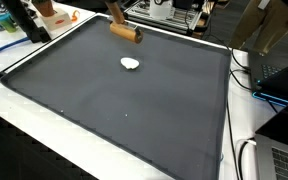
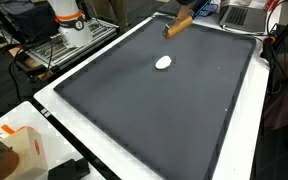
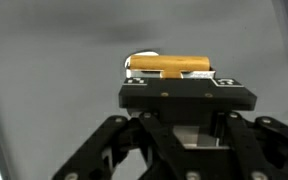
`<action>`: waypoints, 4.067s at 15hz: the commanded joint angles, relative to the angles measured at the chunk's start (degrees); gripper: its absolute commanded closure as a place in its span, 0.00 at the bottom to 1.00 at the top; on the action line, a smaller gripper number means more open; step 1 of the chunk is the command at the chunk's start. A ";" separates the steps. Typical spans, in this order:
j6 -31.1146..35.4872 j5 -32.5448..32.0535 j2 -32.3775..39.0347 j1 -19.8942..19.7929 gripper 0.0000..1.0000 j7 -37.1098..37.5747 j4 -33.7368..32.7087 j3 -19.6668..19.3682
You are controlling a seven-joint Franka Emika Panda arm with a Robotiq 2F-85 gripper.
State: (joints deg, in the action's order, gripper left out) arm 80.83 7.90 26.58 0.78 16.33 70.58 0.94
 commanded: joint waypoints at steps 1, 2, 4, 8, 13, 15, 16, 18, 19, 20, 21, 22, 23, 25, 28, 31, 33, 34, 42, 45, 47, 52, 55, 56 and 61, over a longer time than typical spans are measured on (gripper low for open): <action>6.34 0.25 -2.97 -0.37 0.77 -2.09 3.80 -0.01; 7.97 0.19 -3.28 -0.46 0.77 -2.36 4.26 -0.11; 9.99 -0.14 -3.73 -0.56 0.77 -2.45 4.98 -0.26; 11.61 0.39 -6.79 -0.63 0.77 -4.14 9.21 -0.76; 20.41 3.11 -17.05 -1.91 0.77 -9.05 23.45 -0.76; 23.29 4.13 -21.21 -2.20 0.77 -10.76 28.75 -0.78; 24.57 4.84 -23.40 -2.33 0.77 -11.74 31.41 -0.81; 27.68 7.12 -27.71 -2.46 0.77 -13.92 37.11 -0.88; 28.16 8.34 -29.53 -2.46 0.77 -15.56 39.57 -0.98; 25.06 5.24 -23.24 -1.86 0.52 -12.43 31.42 -1.04; 25.76 6.00 -25.09 -1.87 0.52 -13.40 33.92 -1.08; 26.08 6.35 -26.51 -1.87 0.52 -13.82 35.70 -1.11; 26.34 6.49 -27.39 -1.86 0.52 -14.11 36.81 -1.12; 31.21 4.41 -29.35 -1.46 0.77 -11.87 39.89 -0.62; 37.31 -0.92 -31.64 -0.79 0.77 -9.87 43.70 0.01; 44.21 -3.66 -33.76 -0.40 0.77 -6.14 47.99 0.59; 47.08 -5.05 -34.63 -0.27 0.77 -4.74 50.12 0.95; 48.04 -5.69 -35.22 -0.22 0.77 -4.16 51.24 1.12; 57.34 -10.25 -41.37 -0.93 0.77 -2.62 62.94 2.34; 56.79 -10.99 -43.02 -1.00 0.77 -2.81 65.18 2.41; 55.10 -9.86 -43.61 -0.66 0.77 -4.29 65.73 2.08; 55.61 -9.41 -41.70 -0.67 0.52 -4.14 64.60 2.10; 57.97 -10.20 -42.10 -0.96 0.77 -2.95 65.85 2.43; 58.84 -9.87 -42.42 -0.88 0.77 -3.00 66.70 2.35; 64.68 -8.88 -45.87 -1.12 0.77 -0.22 71.32 2.47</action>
State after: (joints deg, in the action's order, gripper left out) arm 142.06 -1.58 -15.17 0.13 14.01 137.69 2.91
